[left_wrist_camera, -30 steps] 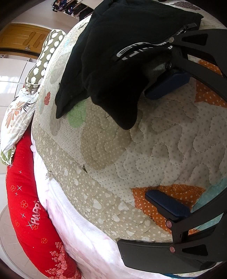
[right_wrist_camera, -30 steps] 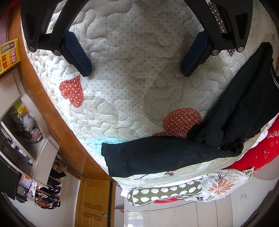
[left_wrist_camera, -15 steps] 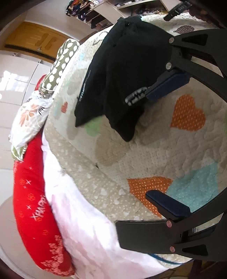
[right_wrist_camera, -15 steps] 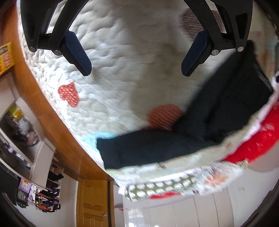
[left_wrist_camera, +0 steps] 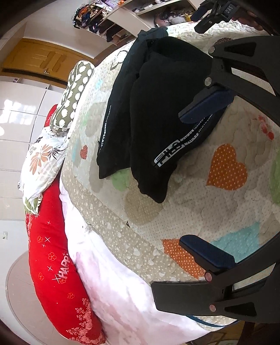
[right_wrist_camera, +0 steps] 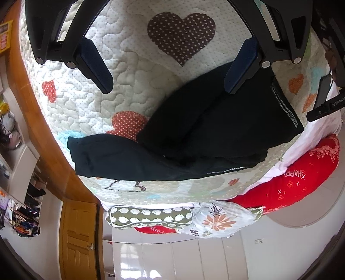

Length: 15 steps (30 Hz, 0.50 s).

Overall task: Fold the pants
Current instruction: 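Move both tools toward the waistband of the black pants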

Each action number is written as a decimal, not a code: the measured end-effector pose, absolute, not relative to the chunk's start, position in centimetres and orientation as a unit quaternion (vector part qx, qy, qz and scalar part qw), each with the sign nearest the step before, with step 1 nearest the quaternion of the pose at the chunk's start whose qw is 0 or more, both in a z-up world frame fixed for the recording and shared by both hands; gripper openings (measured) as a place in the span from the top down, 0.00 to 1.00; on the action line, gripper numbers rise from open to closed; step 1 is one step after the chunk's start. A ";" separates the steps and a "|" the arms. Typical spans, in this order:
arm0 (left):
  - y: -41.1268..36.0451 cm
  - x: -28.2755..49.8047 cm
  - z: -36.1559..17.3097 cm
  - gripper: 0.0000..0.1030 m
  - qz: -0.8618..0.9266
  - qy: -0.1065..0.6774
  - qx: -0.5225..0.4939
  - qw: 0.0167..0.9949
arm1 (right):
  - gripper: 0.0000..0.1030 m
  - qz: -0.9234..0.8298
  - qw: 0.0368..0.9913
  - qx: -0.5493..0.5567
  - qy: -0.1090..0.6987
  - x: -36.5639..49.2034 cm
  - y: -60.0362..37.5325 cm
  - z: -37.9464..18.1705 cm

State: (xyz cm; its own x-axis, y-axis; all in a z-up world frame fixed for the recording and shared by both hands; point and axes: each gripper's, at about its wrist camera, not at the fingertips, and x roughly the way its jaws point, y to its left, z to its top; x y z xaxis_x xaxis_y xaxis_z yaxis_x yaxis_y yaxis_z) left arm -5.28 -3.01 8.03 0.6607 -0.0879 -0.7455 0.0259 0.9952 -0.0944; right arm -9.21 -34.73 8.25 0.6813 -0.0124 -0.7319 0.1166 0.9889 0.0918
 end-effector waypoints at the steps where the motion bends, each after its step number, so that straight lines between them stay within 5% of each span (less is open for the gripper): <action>1: -3.1 -5.2 8.0 0.00 -0.031 0.416 -0.038 0.908 | 0.00 -0.035 0.915 0.065 0.398 -9.2 -34.6 8.3; 15: -4.0 -5.0 7.5 0.00 -0.035 0.419 -0.034 0.907 | 0.00 -0.029 0.914 0.060 0.401 -8.9 -34.4 7.5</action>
